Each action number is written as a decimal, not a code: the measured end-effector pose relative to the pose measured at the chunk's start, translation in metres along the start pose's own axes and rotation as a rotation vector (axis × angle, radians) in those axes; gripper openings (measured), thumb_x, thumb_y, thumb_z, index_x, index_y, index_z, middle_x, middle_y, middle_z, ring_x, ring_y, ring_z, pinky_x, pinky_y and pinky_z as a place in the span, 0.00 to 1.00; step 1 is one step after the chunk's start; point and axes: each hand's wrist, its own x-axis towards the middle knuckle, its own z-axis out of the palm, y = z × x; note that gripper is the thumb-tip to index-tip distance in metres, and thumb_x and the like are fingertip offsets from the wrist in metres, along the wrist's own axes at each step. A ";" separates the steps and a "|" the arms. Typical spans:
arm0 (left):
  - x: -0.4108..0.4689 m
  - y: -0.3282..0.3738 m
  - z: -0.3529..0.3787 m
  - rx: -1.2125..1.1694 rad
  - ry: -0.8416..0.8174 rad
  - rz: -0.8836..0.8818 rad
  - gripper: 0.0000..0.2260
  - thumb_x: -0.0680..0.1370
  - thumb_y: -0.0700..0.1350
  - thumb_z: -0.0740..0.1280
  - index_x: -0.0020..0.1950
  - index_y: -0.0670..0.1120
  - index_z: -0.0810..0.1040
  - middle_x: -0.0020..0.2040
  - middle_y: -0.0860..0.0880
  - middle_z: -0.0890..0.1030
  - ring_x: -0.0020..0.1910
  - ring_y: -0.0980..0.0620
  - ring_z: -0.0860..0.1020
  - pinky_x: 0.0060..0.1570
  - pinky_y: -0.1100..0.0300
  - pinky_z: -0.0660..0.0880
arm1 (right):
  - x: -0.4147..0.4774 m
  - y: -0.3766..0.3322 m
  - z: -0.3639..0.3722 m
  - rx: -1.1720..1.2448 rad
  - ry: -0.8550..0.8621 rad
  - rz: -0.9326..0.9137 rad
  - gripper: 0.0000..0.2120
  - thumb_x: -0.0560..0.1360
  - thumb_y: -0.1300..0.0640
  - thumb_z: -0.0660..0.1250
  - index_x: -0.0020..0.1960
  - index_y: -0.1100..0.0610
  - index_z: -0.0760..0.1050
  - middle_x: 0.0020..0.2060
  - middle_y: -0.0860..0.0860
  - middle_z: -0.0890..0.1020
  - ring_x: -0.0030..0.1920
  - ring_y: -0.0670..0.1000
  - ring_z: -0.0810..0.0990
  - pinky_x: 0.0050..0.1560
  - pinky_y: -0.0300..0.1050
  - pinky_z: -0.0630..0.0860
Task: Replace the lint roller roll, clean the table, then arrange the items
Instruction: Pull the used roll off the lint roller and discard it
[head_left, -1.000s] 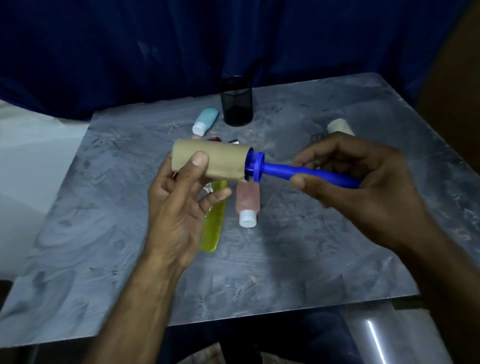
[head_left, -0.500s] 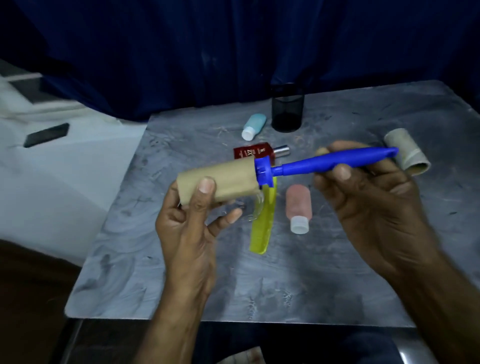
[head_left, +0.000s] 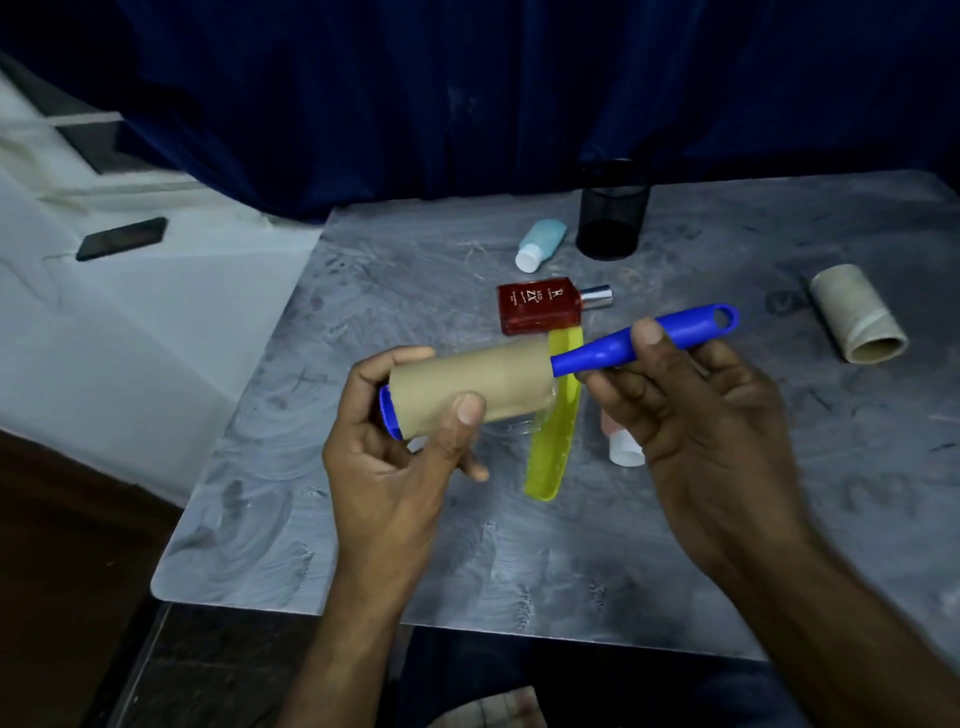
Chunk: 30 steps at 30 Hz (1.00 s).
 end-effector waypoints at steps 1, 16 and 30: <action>-0.001 0.000 -0.003 0.003 -0.014 0.014 0.21 0.73 0.54 0.80 0.62 0.51 0.79 0.51 0.48 0.83 0.42 0.48 0.84 0.32 0.57 0.82 | -0.001 0.002 0.002 0.005 0.013 0.009 0.02 0.77 0.59 0.70 0.47 0.57 0.81 0.42 0.53 0.87 0.44 0.50 0.88 0.47 0.41 0.83; -0.008 0.016 -0.029 -0.267 0.206 -0.087 0.21 0.71 0.60 0.79 0.57 0.50 0.82 0.50 0.47 0.82 0.33 0.54 0.79 0.25 0.62 0.76 | -0.009 -0.005 0.009 0.062 0.019 -0.075 0.03 0.78 0.59 0.67 0.50 0.57 0.79 0.44 0.50 0.87 0.48 0.50 0.87 0.53 0.44 0.82; -0.061 0.019 -0.122 -0.210 0.319 -0.112 0.30 0.69 0.57 0.82 0.69 0.52 0.82 0.51 0.50 0.84 0.38 0.56 0.81 0.30 0.64 0.78 | -0.028 0.042 0.040 0.014 0.018 0.019 0.02 0.77 0.58 0.69 0.48 0.56 0.78 0.40 0.50 0.86 0.43 0.49 0.87 0.48 0.41 0.82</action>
